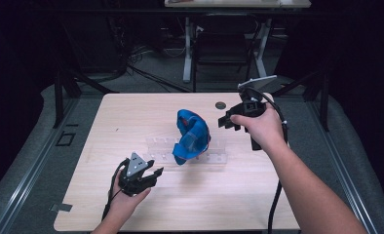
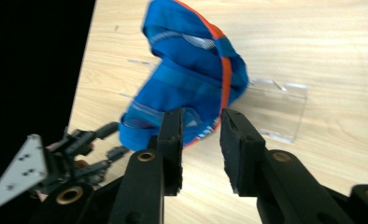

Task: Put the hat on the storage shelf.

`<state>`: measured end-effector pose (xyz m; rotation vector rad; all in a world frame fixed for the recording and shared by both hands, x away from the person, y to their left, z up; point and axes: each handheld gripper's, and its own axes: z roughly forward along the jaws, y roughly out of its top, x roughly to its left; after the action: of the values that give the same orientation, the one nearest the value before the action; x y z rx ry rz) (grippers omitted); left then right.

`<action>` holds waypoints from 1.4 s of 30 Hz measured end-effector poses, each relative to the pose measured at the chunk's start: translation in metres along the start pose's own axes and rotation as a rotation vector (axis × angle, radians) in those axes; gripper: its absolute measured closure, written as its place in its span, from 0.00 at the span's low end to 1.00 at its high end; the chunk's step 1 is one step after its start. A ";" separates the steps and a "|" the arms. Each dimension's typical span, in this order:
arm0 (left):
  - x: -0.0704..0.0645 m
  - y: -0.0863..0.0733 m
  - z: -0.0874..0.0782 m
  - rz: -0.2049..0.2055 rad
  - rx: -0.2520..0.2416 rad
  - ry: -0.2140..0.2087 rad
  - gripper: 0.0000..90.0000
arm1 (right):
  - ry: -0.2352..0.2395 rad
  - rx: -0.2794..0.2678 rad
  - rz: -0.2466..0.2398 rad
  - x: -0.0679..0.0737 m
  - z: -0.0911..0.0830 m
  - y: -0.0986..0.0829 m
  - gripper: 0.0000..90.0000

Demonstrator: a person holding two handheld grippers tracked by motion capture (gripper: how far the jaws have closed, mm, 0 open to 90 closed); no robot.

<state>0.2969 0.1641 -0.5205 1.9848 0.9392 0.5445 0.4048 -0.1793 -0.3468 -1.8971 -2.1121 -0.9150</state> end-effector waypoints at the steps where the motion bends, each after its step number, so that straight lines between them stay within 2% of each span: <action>1: 0.002 -0.001 -0.001 -0.003 0.000 0.005 0.60 | -0.027 0.008 0.002 -0.005 0.002 -0.004 0.76; 9: 0.013 -0.012 -0.012 -0.032 0.001 0.014 0.56 | -0.090 0.045 0.003 -0.023 0.006 -0.015 0.74; 13: 0.016 -0.016 -0.017 -0.035 -0.001 0.019 0.55 | -0.093 0.031 0.006 -0.028 0.005 -0.021 0.73; 14: 0.019 -0.019 -0.020 -0.049 -0.002 0.022 0.55 | -0.095 0.028 0.002 -0.030 0.004 -0.025 0.73; 19: 0.025 -0.028 -0.027 -0.069 -0.004 0.035 0.54 | -0.099 0.036 0.001 -0.036 0.003 -0.037 0.73; 22: 0.031 -0.035 -0.033 -0.098 -0.004 0.041 0.54 | -0.097 0.044 0.003 -0.045 0.000 -0.050 0.73; 27: 0.033 -0.039 -0.037 -0.097 -0.005 0.041 0.53 | -0.075 0.030 0.009 -0.054 -0.003 -0.063 0.72; 28: 0.033 -0.041 -0.038 -0.094 -0.006 0.042 0.53 | -0.073 0.022 -0.003 -0.055 -0.003 -0.069 0.71; 29: 0.033 -0.042 -0.038 -0.087 -0.001 0.044 0.52 | -0.064 0.009 -0.014 -0.056 -0.005 -0.071 0.69; 31: 0.034 -0.044 -0.039 -0.088 0.004 0.050 0.52 | -0.002 -0.014 0.011 -0.057 -0.007 -0.077 0.69; 32: 0.035 -0.046 -0.039 -0.092 -0.003 0.049 0.52 | 0.006 -0.021 0.003 -0.058 -0.008 -0.080 0.68; 35: 0.037 -0.049 -0.039 -0.101 0.001 0.052 0.52 | -0.041 -0.055 -0.052 -0.058 -0.009 -0.091 0.67; 37: 0.039 -0.052 -0.039 -0.107 0.003 0.057 0.52 | -0.015 -0.043 -0.041 -0.060 -0.008 -0.098 0.66; 39: 0.041 -0.053 -0.039 -0.103 0.009 0.063 0.51 | -0.026 -0.038 -0.053 -0.062 -0.003 -0.105 0.66; 41: 0.041 -0.053 -0.039 -0.098 0.009 0.068 0.51 | -0.022 -0.038 -0.057 -0.064 -0.001 -0.109 0.66; 42: 0.043 -0.054 -0.040 -0.100 0.004 0.070 0.51 | -0.011 -0.032 -0.054 -0.070 0.005 -0.117 0.64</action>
<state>0.2752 0.2372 -0.5429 1.9212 1.0775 0.5588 0.3090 -0.2363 -0.4245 -1.8725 -2.1783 -0.9576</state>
